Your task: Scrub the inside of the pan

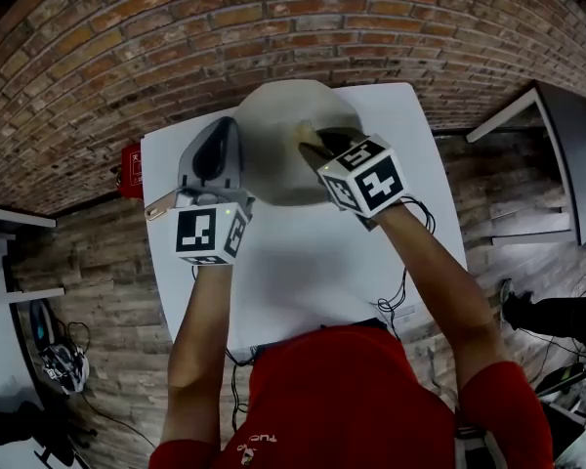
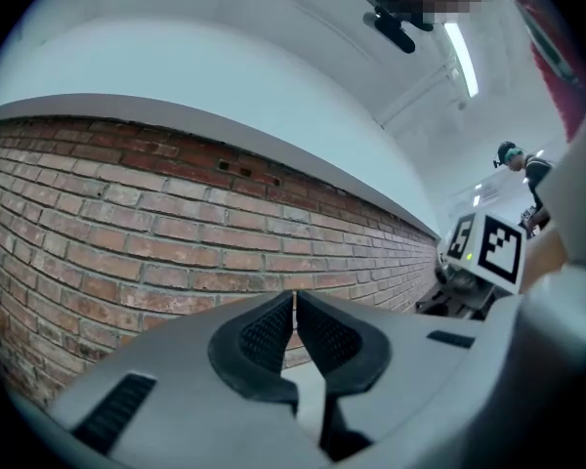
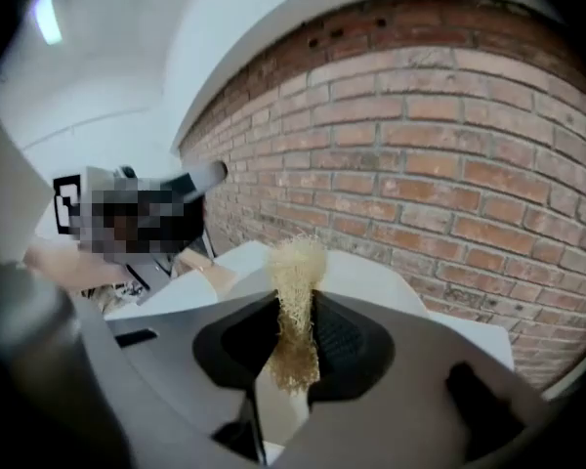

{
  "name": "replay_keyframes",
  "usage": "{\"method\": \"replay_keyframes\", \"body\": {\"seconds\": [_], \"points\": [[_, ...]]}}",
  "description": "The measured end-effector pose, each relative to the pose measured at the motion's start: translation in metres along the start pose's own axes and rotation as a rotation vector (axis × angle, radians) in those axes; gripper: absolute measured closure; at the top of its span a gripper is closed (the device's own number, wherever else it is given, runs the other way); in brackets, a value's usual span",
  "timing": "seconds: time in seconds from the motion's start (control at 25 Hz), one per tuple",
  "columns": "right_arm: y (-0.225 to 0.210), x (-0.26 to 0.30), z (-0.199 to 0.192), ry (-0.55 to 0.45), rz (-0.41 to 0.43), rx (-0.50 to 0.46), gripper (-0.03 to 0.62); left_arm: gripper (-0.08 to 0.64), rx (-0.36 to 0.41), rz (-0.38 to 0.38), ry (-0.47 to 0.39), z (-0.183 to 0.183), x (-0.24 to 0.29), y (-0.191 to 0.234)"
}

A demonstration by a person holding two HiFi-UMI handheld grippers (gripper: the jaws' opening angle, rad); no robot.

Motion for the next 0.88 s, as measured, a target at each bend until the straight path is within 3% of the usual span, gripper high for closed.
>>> {"method": "replay_keyframes", "body": {"seconds": [0.2, 0.4, 0.64, 0.88], "points": [[0.021, -0.059, 0.032, -0.347, 0.012, 0.057, 0.505, 0.537, -0.029, -0.012, -0.024, 0.027, -0.007, -0.025], [0.036, -0.102, 0.047, -0.57, 0.018, 0.059, 0.505, 0.537, -0.058, -0.06, -0.038, 0.048, -0.015, -0.056], [0.05, -0.131, 0.043, -0.719, 0.034, 0.061, 0.505, 0.537, -0.09, -0.1, -0.035, 0.061, -0.029, -0.094], [0.069, -0.142, 0.037, -0.777, 0.035, 0.006, 0.505, 0.537, -0.095, -0.077, -0.026, 0.066, -0.039, -0.099]]}}
Point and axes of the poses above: the fingertips, and each gripper's own axes: x forward along the fingers, y to its left, z out of its top, the point moved 7 cm from there along -x, backward along the fingers, and after that the axes turned 14 degrees about -y, right-handed, at the moved point
